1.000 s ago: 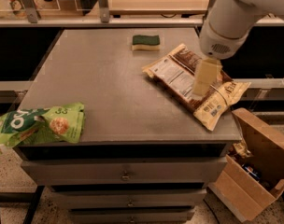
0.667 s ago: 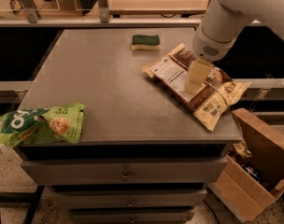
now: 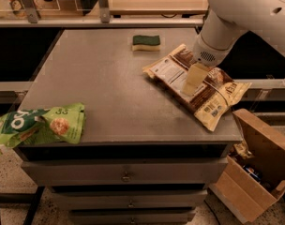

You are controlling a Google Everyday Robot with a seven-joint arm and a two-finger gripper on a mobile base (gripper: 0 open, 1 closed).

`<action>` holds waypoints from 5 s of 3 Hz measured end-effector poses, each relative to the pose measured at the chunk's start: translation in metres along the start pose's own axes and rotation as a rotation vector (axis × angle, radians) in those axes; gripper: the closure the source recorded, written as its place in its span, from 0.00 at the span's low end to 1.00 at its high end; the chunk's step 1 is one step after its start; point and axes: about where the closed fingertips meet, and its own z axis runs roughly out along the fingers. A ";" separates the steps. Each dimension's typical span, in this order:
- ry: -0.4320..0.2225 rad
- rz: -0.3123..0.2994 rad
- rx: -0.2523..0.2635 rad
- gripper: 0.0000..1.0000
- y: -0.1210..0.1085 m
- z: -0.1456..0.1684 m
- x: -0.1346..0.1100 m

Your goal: Move brown chip bag near green rice chip bag

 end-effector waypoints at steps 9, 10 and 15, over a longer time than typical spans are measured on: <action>-0.038 -0.388 0.060 1.00 0.044 -0.068 -0.132; -0.060 -0.501 0.047 1.00 0.063 -0.067 -0.169; -0.117 -0.683 -0.022 0.00 0.108 -0.059 -0.239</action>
Offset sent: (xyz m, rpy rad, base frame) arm -0.0068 -0.0239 -0.0313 0.0000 0.0624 -0.1921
